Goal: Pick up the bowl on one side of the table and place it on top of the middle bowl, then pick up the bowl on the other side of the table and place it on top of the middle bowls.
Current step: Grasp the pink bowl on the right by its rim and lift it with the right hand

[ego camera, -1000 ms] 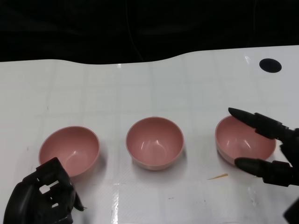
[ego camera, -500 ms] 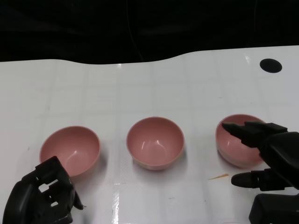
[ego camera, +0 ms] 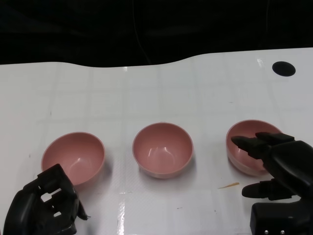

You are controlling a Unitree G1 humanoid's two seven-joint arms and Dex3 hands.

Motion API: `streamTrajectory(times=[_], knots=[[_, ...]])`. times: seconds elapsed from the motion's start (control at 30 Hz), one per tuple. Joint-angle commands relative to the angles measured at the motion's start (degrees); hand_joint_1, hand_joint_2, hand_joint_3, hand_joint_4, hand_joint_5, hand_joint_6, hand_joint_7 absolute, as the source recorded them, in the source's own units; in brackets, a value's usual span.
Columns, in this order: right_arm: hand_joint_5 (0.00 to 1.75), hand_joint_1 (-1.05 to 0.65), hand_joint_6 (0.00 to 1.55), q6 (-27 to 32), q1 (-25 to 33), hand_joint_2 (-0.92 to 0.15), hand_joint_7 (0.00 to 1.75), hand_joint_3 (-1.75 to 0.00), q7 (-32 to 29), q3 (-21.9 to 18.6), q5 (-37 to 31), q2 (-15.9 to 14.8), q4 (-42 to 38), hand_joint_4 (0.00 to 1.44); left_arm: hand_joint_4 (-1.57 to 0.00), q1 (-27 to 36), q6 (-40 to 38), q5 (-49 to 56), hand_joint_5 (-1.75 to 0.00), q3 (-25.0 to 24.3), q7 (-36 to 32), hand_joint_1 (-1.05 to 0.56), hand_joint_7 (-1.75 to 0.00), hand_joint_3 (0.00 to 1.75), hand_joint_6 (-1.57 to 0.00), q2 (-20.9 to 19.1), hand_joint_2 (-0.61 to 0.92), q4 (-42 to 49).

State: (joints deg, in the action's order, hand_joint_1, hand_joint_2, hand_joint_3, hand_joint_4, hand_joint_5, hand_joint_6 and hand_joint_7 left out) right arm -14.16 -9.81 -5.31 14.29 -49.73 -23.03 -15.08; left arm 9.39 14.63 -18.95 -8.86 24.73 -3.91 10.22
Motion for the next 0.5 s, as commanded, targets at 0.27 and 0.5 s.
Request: streamTrajectory(times=[0.27, 0.5], knots=[[0.04, -1.00, 0.40, 0.99, -5.15, -0.92, 0.02, -0.15, -4.39, 3.21, 0.40, -1.08, -8.84, 0.41, -0.80, 0.22, 1.27, 0.01, -1.75, -0.40, 0.56, -0.05, -1.70, 1.29, -0.71, -0.73, 0.54, 0.05], [0.06, -0.92, 0.51, -2.90, -10.71, -0.92, 0.04, -0.13, -10.38, 6.85, 0.93, 0.05, -21.22, 0.50, -0.81, 0.86, -0.68, 0.10, -1.75, -0.33, -1.06, -0.05, -1.69, 1.28, -0.72, -0.38, 0.53, -1.74]])
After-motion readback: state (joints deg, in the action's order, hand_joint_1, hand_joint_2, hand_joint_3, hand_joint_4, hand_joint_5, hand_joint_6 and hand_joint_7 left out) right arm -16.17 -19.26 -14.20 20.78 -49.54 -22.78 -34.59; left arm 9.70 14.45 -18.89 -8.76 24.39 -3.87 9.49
